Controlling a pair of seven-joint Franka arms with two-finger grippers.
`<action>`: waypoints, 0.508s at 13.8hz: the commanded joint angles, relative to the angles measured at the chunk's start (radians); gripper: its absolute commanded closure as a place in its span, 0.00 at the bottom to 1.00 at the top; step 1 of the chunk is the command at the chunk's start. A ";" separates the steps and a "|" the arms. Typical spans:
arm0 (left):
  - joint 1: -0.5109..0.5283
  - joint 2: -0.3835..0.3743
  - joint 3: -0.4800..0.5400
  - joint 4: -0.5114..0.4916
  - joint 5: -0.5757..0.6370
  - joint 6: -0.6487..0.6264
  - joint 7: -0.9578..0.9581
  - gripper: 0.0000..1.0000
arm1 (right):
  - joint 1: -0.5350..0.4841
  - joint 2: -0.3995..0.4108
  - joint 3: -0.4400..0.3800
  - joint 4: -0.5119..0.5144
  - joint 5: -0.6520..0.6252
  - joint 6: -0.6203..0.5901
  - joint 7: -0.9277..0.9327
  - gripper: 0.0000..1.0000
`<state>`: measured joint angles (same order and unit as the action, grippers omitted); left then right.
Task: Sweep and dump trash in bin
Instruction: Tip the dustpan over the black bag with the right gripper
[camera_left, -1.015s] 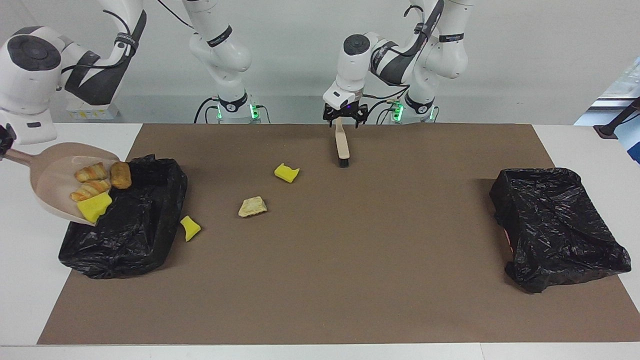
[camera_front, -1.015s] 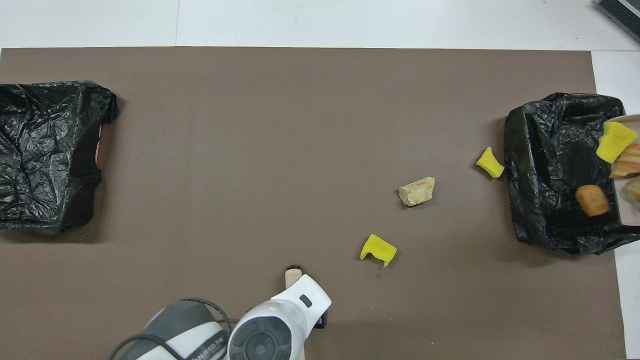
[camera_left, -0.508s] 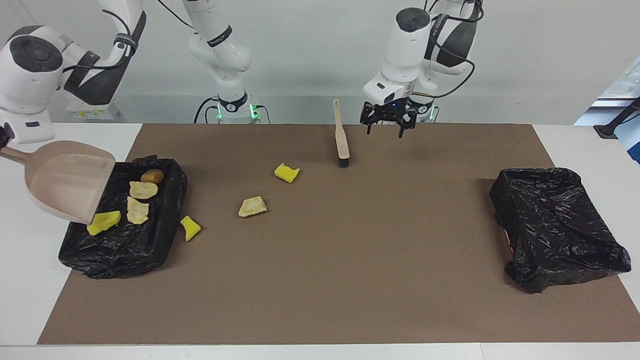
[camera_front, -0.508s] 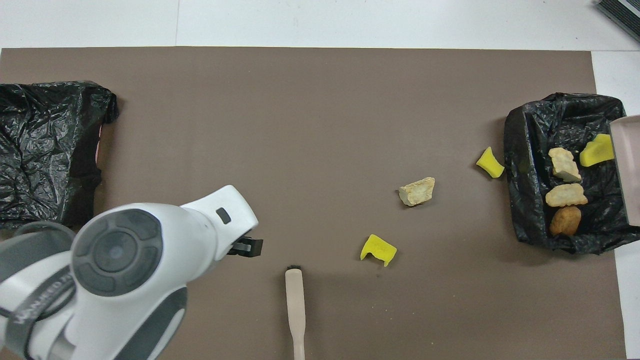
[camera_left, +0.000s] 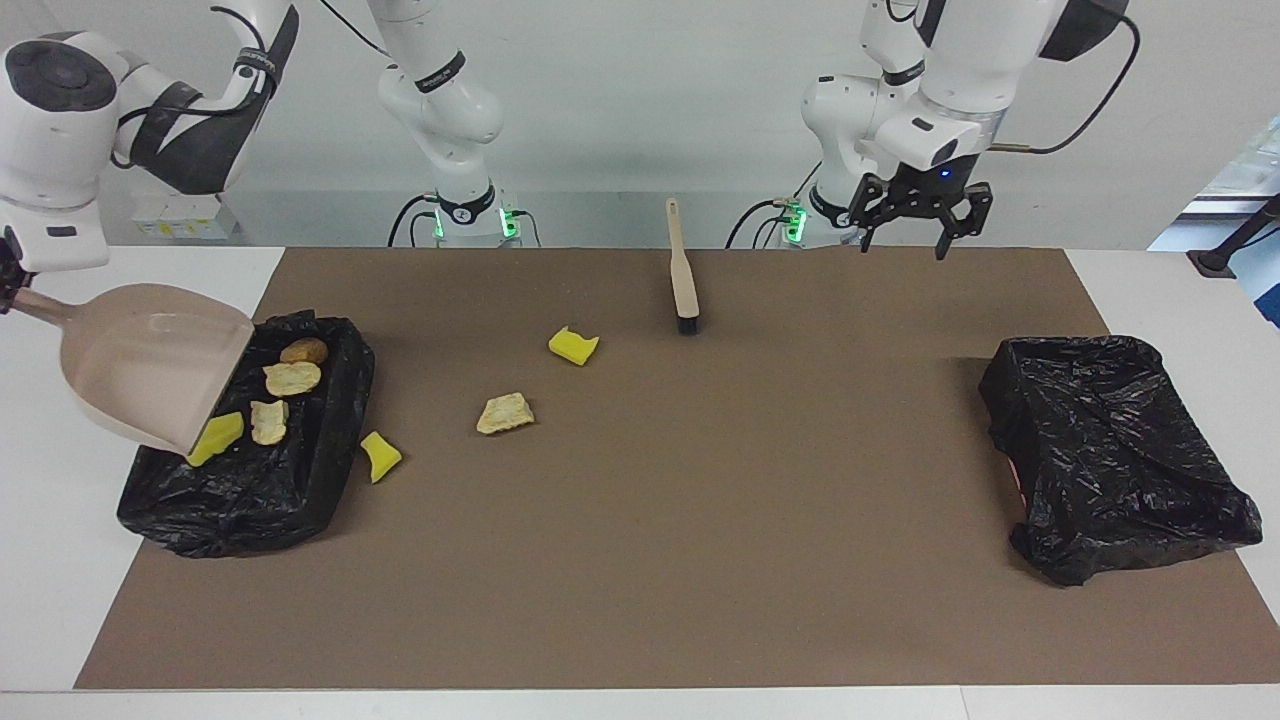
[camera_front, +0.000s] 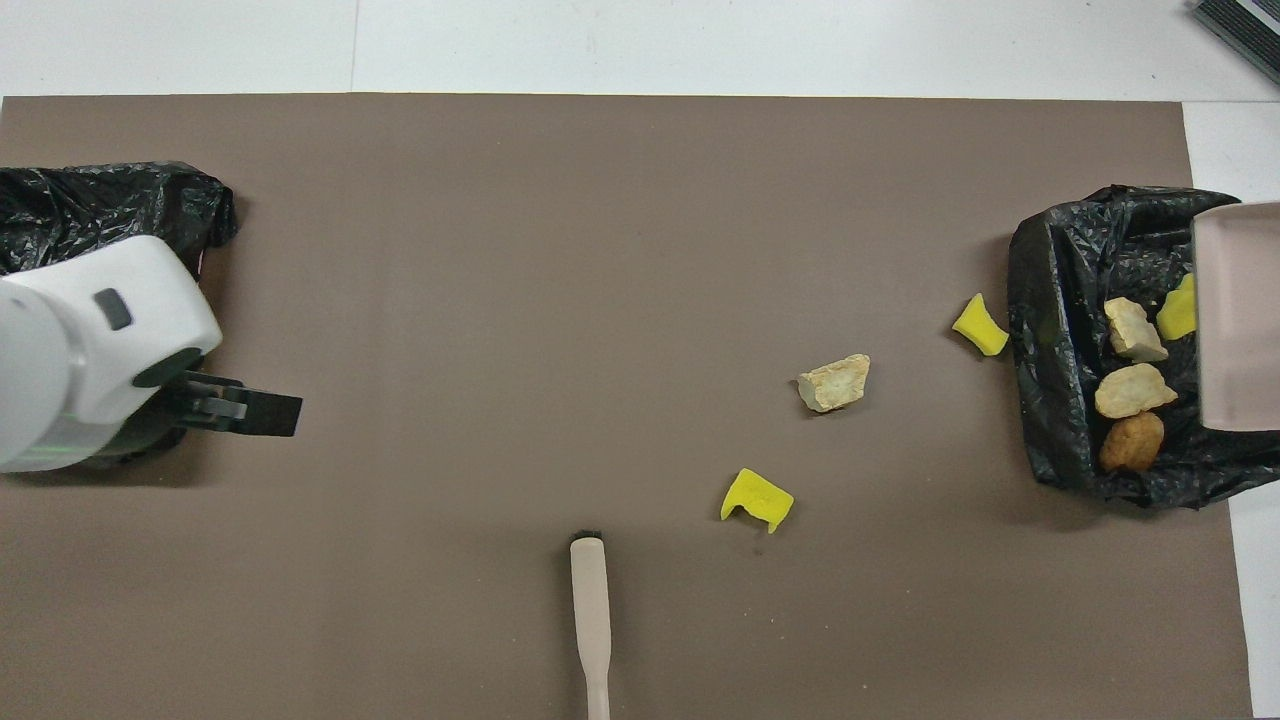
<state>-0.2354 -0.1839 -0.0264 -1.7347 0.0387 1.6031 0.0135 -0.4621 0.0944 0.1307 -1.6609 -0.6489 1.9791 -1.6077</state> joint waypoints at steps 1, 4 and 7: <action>0.037 0.061 -0.004 0.141 0.001 -0.090 0.045 0.00 | 0.045 -0.013 0.006 -0.003 0.118 -0.072 0.099 1.00; 0.056 0.156 0.000 0.285 -0.039 -0.187 0.045 0.00 | 0.082 -0.038 0.006 -0.038 0.250 -0.149 0.312 1.00; 0.077 0.156 0.000 0.299 -0.068 -0.189 0.048 0.00 | 0.164 -0.091 0.007 -0.118 0.320 -0.195 0.611 1.00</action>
<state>-0.1778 -0.0491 -0.0208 -1.4904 -0.0093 1.4491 0.0443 -0.3383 0.0649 0.1356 -1.7084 -0.3798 1.8055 -1.1453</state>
